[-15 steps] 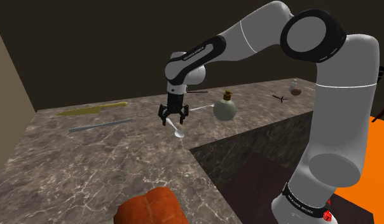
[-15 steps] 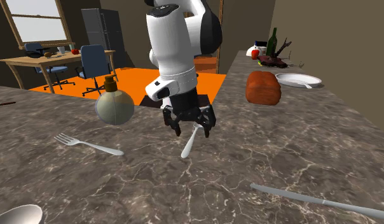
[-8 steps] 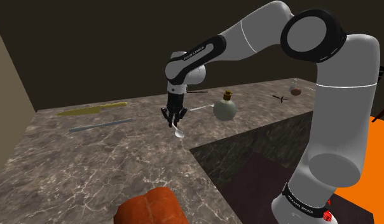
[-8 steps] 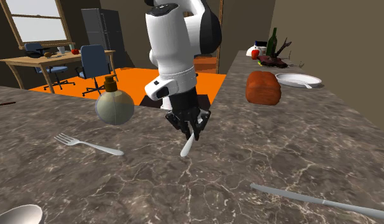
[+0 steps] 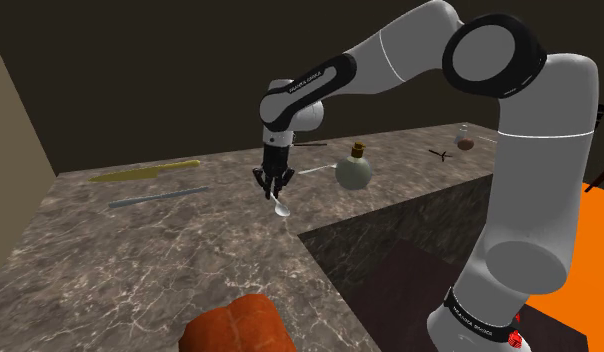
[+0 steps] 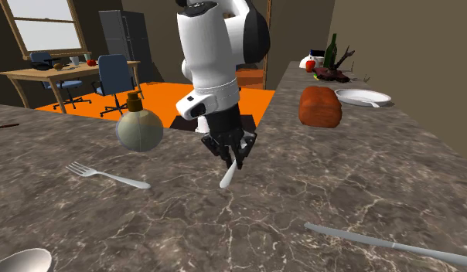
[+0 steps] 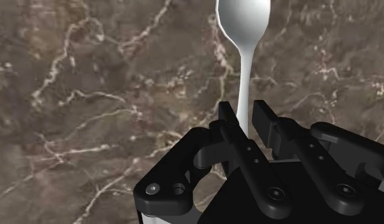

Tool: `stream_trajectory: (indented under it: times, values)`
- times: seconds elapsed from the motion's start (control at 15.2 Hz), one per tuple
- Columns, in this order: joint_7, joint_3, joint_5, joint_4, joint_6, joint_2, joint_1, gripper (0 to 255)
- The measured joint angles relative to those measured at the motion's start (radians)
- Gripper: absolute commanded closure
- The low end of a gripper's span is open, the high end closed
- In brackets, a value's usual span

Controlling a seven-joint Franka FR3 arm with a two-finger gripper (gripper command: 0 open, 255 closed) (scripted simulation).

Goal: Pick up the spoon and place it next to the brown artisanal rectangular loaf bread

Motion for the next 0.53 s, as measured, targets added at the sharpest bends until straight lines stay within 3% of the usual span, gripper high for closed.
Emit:
stream_trajectory:
  times: [0.53]
  values:
    - [0.02, -0.001, -0.007, 0.047, -0.093, -0.047, 0.0, 255]
